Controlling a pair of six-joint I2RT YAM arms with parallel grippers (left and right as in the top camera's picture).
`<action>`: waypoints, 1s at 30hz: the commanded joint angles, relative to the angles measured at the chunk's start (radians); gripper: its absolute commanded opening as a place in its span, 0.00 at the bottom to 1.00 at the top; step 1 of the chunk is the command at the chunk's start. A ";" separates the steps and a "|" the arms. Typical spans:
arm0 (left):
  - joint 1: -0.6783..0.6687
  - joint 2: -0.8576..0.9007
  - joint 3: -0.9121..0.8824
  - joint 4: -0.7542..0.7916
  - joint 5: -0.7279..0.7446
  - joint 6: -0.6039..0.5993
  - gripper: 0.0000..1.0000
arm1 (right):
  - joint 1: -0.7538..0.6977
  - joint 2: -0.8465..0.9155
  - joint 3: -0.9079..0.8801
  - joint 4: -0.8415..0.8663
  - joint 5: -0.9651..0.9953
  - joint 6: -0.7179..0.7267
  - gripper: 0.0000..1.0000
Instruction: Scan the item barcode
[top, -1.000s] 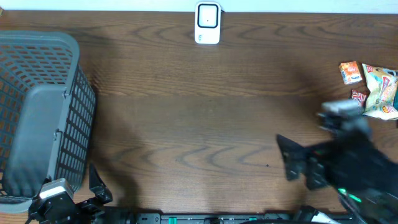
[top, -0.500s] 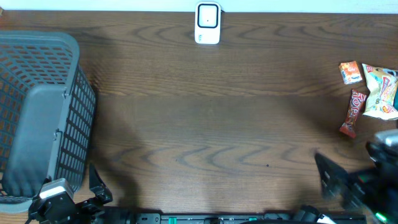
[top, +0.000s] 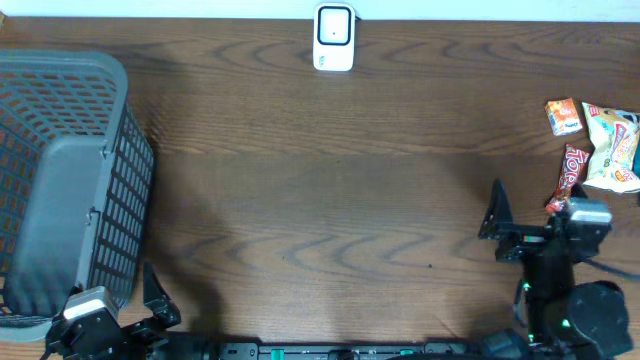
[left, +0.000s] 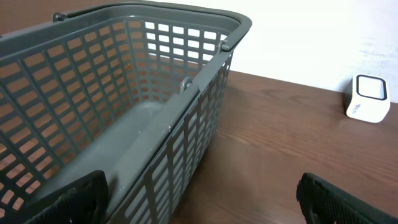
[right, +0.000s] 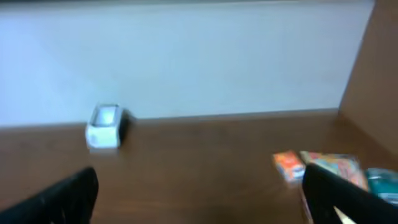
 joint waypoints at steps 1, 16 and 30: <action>0.003 0.000 -0.072 -0.097 -0.022 -0.070 0.98 | -0.105 -0.114 -0.172 0.100 -0.181 -0.093 0.99; 0.003 0.000 -0.072 -0.097 -0.022 -0.070 0.98 | -0.363 -0.327 -0.595 0.536 -0.340 0.021 0.99; 0.003 0.000 -0.072 -0.097 -0.022 -0.070 0.98 | -0.405 -0.327 -0.662 0.337 -0.332 -0.075 0.99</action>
